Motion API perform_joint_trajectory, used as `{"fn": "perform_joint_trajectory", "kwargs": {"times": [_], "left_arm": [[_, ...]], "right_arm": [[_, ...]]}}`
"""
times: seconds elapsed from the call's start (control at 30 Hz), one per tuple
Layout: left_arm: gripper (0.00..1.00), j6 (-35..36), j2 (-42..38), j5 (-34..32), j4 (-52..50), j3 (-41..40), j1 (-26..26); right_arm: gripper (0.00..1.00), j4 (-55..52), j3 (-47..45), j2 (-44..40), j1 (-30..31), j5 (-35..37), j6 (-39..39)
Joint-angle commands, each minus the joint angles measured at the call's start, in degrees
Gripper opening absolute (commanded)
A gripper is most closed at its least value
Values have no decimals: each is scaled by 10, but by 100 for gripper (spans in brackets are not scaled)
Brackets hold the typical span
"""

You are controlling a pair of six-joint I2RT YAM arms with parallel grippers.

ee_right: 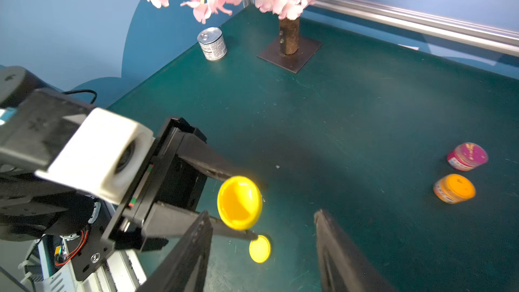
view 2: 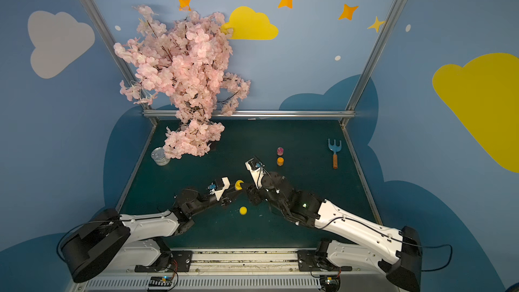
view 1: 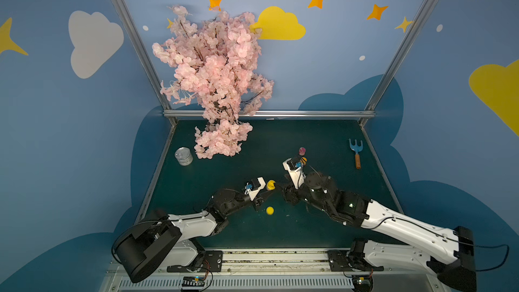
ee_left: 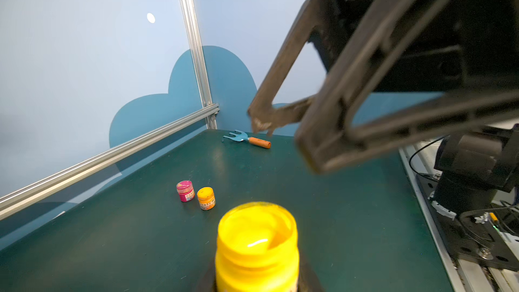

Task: Close the paint jar lid
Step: Pick up the paint jar from the center of the board, then pick up the lid from the center of the board.

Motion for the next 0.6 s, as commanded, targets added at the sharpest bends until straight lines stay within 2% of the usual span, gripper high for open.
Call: {"fn": "perform_joint_trajectory", "kwargs": {"times": [0.0, 0.13, 0.17, 0.3, 0.43, 0.57], "left_arm": [[33, 30, -20, -22, -44, 9, 5], [33, 52, -64, -22, -81, 6, 8], [33, 58, -81, -41, -93, 3, 8], [33, 78, -145, -66, -135, -6, 7], [33, 87, -194, -100, -138, -22, 5], [34, 88, -211, -118, -127, -31, 1]], "right_arm": [[62, -20, -41, -68, 2, 47, -1], [61, -110, -65, -98, -6, 49, 32], [61, -116, -78, -98, -6, 44, 41], [61, -53, -155, -80, -6, 17, 72], [61, 28, -192, -9, -4, -18, 72], [62, 21, -151, 93, 1, -48, 71]]}}
